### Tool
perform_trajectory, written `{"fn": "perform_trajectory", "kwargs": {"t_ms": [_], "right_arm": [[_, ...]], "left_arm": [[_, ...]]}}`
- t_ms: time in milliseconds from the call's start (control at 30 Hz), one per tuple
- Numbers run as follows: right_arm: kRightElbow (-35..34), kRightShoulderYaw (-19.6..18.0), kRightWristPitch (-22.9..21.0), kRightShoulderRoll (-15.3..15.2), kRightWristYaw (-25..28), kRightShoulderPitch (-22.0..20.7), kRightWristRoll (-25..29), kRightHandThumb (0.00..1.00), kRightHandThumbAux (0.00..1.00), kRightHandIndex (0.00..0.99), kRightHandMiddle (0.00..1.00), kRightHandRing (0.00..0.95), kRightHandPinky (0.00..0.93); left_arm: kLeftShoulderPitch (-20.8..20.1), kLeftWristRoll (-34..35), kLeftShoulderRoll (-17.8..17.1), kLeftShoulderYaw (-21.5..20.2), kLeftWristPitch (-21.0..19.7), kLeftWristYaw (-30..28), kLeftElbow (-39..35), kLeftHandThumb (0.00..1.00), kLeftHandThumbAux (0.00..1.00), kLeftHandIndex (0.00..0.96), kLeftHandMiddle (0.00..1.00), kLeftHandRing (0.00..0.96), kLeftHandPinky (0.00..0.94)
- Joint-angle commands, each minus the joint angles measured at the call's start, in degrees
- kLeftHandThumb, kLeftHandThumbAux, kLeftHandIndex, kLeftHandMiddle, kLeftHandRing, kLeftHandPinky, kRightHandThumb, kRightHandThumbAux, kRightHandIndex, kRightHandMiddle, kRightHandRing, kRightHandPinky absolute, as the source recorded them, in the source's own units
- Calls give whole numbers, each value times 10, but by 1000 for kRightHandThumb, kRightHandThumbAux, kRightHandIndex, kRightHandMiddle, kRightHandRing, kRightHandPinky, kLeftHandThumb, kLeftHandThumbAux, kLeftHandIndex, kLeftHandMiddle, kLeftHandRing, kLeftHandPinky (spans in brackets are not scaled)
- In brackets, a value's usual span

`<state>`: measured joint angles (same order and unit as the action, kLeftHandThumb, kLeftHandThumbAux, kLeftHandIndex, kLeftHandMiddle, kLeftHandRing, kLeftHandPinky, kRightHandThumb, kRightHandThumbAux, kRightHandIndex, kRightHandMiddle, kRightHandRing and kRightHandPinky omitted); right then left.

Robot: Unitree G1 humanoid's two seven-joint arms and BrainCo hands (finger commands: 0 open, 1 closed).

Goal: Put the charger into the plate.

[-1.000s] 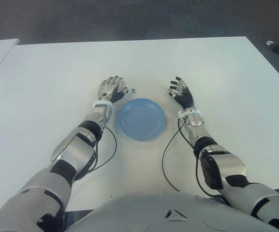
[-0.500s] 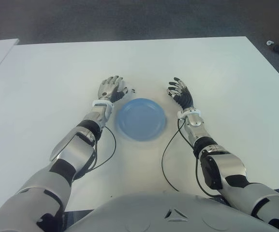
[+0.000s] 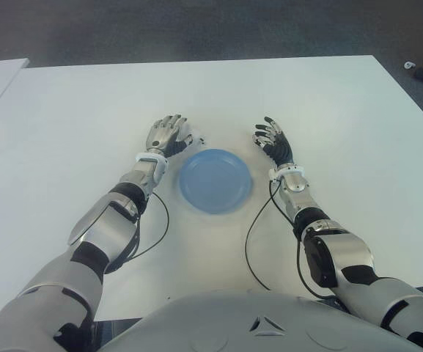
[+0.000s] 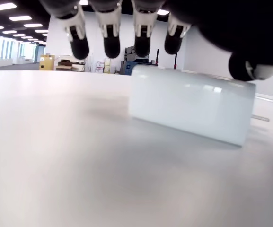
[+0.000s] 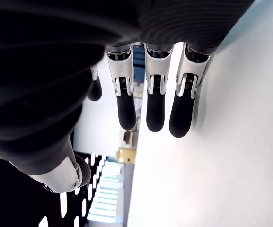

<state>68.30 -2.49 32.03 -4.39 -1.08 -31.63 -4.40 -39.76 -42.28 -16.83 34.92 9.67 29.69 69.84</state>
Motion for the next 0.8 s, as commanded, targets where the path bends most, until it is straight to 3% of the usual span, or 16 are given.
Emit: {"fn": "perform_trajectory", "kwargs": {"t_ms": [33,800], "right_arm": [[34,4,-36,8,11,42,-4,0,749,68,248,238,206],[33,3,-35,3,17,44,-4,0,721,61,243,240,223]], "left_arm": [[20,-18,-12,14,6,0,5,145,191,0,0,0,0],[46,-44,-76,30,53,9,-71,144,221,0,0,0,0]]}}
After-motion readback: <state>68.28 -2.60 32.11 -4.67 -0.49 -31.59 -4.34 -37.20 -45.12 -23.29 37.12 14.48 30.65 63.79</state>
